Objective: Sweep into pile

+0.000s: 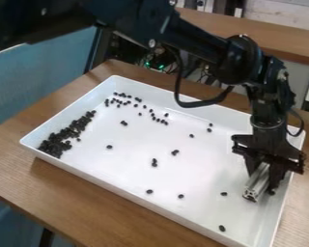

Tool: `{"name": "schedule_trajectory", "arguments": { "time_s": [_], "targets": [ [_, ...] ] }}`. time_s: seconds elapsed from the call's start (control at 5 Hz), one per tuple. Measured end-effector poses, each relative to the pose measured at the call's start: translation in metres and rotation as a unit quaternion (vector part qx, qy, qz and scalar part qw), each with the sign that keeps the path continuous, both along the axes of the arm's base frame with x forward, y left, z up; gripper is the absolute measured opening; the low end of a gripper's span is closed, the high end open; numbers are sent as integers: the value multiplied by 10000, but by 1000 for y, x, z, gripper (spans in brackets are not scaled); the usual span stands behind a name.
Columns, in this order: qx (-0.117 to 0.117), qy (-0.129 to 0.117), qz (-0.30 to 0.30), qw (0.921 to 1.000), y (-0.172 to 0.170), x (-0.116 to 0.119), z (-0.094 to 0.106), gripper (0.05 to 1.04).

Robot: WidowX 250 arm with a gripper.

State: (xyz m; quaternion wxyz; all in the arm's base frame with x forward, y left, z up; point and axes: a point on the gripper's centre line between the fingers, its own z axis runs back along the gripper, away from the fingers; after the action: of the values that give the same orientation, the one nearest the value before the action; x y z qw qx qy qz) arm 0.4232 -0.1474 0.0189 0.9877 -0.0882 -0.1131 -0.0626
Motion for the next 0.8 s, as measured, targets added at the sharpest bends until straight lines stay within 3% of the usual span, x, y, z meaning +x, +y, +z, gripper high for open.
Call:
{"name": "schedule_trajectory", "arguments": {
  "time_s": [0.4,0.8],
  "targets": [
    [357,114,523,9979,62,23,-3,403],
    [399,607,750,9945,91,30,-6,403]
  ]
}}
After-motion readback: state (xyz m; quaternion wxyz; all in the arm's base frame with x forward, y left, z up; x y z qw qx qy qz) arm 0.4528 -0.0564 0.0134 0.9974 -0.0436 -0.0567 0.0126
